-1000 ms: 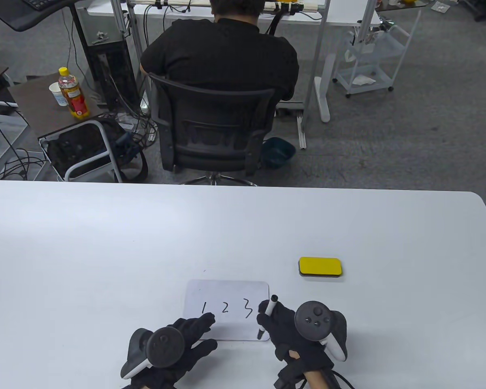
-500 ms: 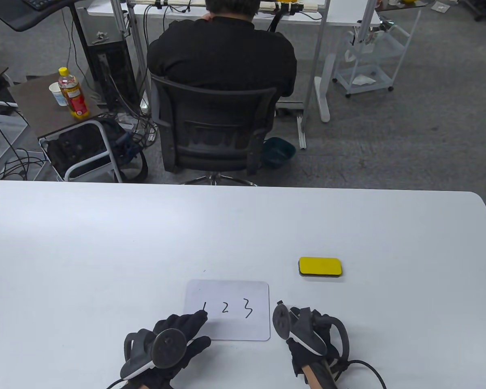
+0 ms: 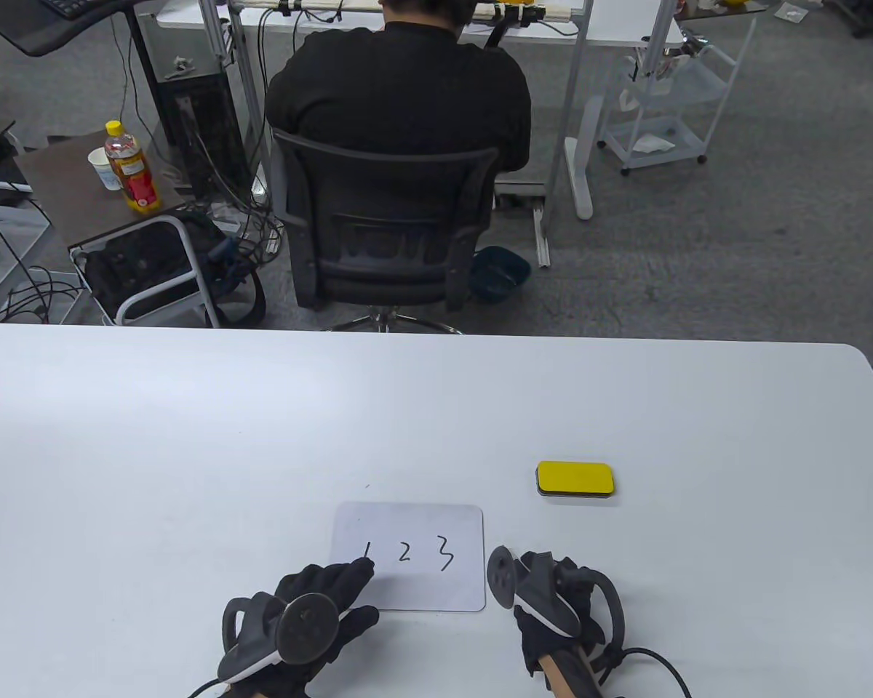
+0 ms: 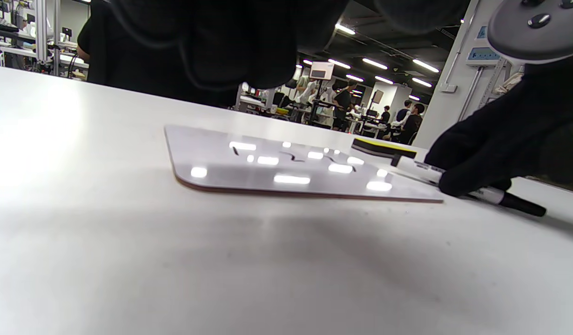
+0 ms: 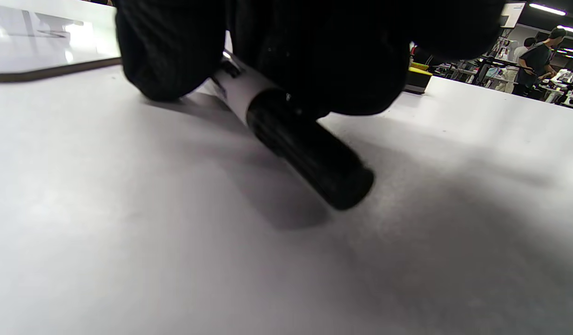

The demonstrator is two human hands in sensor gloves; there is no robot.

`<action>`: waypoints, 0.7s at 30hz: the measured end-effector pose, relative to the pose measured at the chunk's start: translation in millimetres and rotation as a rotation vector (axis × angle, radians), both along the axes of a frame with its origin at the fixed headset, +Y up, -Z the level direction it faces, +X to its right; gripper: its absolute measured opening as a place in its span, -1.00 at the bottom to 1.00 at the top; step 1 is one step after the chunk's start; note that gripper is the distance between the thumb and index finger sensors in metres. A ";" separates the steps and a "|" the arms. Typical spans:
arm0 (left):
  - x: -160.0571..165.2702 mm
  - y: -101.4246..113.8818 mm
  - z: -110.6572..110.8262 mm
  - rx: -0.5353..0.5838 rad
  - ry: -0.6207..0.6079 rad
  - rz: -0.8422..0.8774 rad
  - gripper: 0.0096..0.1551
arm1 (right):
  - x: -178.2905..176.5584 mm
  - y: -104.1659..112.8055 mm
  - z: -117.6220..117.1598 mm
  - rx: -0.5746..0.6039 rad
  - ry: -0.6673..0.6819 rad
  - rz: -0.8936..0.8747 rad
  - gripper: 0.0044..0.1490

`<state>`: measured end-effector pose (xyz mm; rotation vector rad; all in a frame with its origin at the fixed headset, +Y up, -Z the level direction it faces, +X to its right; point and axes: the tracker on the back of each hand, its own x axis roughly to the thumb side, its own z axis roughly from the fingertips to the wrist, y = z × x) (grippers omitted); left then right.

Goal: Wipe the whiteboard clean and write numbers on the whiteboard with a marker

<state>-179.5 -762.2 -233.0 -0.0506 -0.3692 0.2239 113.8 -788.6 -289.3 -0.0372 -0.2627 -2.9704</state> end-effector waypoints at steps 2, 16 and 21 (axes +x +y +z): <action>0.4 -0.2 0.2 0.002 -0.001 -0.001 -0.20 | 0.1 0.1 -0.3 -0.007 -0.006 -0.003 -0.26; -0.2 0.3 0.2 -0.002 0.003 -0.008 -0.20 | 1.4 -0.4 0.1 -0.042 -0.021 -0.011 -0.23; -0.9 0.7 -0.1 -0.004 0.006 -0.009 -0.20 | 2.1 -0.1 0.0 -0.050 -0.025 -0.008 -0.22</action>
